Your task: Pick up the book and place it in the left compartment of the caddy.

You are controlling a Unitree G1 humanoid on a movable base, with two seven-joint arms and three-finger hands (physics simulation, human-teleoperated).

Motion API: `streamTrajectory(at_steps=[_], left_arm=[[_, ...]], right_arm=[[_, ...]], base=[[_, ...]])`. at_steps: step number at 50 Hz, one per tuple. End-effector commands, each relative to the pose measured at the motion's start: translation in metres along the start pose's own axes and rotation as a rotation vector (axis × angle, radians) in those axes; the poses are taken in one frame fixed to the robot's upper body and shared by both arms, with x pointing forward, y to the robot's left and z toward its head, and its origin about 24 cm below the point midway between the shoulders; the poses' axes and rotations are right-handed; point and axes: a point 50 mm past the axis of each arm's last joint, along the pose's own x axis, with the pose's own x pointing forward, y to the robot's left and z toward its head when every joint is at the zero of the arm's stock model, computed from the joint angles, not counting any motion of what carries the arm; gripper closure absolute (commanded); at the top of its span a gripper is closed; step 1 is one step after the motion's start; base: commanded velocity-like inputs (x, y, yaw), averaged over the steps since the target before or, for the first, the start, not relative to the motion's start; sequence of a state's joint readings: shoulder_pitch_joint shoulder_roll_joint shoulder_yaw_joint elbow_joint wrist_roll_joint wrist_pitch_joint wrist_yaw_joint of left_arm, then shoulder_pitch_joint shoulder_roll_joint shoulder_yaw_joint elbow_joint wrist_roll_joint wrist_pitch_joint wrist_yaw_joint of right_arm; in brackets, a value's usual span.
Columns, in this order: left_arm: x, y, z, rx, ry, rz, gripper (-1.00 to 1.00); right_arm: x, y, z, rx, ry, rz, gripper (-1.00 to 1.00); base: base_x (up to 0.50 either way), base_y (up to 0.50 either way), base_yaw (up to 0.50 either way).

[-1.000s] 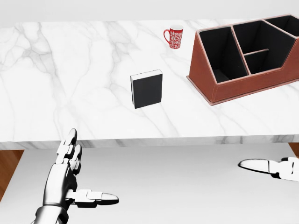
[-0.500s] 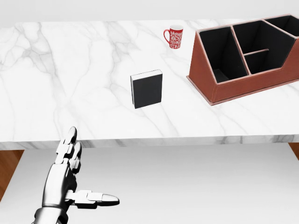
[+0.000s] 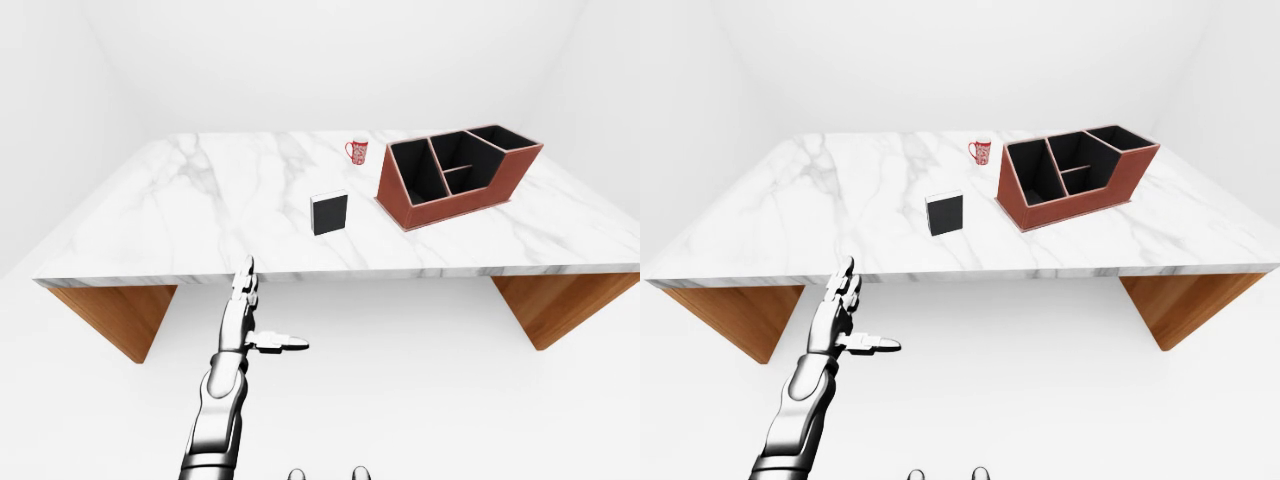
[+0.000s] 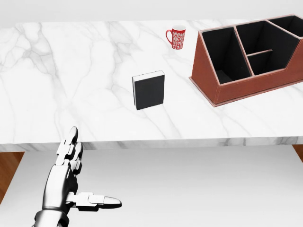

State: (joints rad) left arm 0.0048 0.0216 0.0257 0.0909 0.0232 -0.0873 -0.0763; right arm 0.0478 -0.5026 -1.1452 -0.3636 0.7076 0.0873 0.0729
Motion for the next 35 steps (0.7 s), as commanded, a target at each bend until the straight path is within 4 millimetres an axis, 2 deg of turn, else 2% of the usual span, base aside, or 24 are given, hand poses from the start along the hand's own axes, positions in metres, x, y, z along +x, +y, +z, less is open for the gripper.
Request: streamTrajectory(at_steps=[1, 6, 25, 35], left_arm=[[0.000, 0.001, -0.001, -0.002, 0.002, -0.001, -1.00], [0.001, 0.001, -0.003, 0.010, 0.015, -0.001, -1.00], [0.001, 0.001, -0.003, 0.009, 0.013, 0.000, -1.00], [-0.002, 0.002, -0.001, 0.028, 0.004, 0.019, -1.00]], right_arm=[[0.005, -0.036, 0.011, 0.065, -0.021, -0.121, -1.00], [0.007, -0.045, 0.014, 0.072, -0.021, -0.146, -1.00], [-0.006, -0.065, 0.000, 0.060, 0.059, -0.200, -1.00], [-0.008, -0.062, -0.005, -0.004, 0.097, -0.170, -1.00]], base=[[0.00, 0.00, 0.00], [0.00, 0.00, 0.00], [0.00, 0.00, 0.00], [0.00, 0.00, 0.00]])
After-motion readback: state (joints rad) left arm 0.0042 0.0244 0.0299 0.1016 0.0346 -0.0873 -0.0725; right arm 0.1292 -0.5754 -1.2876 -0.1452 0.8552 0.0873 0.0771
